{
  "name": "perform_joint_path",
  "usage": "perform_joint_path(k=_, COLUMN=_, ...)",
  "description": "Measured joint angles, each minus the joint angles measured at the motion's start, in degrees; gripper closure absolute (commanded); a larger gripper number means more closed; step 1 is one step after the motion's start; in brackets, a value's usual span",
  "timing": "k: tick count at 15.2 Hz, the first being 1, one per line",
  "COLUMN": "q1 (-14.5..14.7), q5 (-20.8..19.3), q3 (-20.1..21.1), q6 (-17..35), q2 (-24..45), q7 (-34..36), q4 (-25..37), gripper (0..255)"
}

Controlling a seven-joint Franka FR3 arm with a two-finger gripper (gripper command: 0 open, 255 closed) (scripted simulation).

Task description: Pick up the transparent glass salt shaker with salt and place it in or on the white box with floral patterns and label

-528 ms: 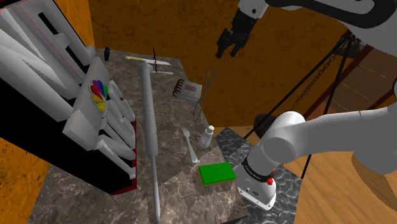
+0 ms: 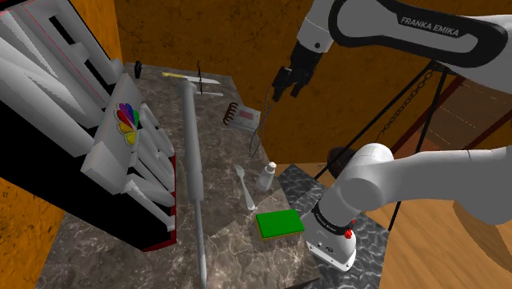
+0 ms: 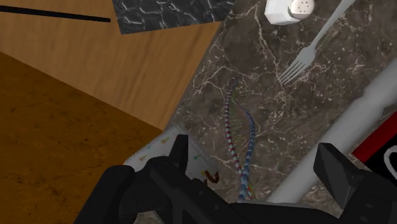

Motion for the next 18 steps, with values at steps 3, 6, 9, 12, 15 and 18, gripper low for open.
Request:
perform_joint_path(k=3, q1=1.11, q5=1.35, q3=1.99, q6=1.66, q2=-2.20, q7=1.83, q4=-5.17, gripper=0)
perform_joint_path(k=6, q1=2.55, q5=3.07, q3=4.19, q6=3.12, q2=-4.39, q7=3.82, q4=-10.12, gripper=0)
perform_joint_path(k=9, q1=4.47, q5=5.22, q3=6.65, q6=4.29, q2=-6.84, q7=6.03, q4=-15.04, gripper=0)
perform_joint_path(k=12, q1=6.80, q5=7.79, q3=9.34, q6=6.44, q2=-8.05, q7=8.33, q4=-19.68, gripper=0)
perform_joint_path(k=15, q1=8.44, q5=9.56, q3=11.06, q6=8.10, q2=-8.52, q7=9.80, q4=-22.62, gripper=0)
perform_joint_path(k=18, q1=8.88, q5=10.18, q3=11.61, q6=10.36, q2=-8.17, q7=10.03, q4=-24.70, gripper=0)
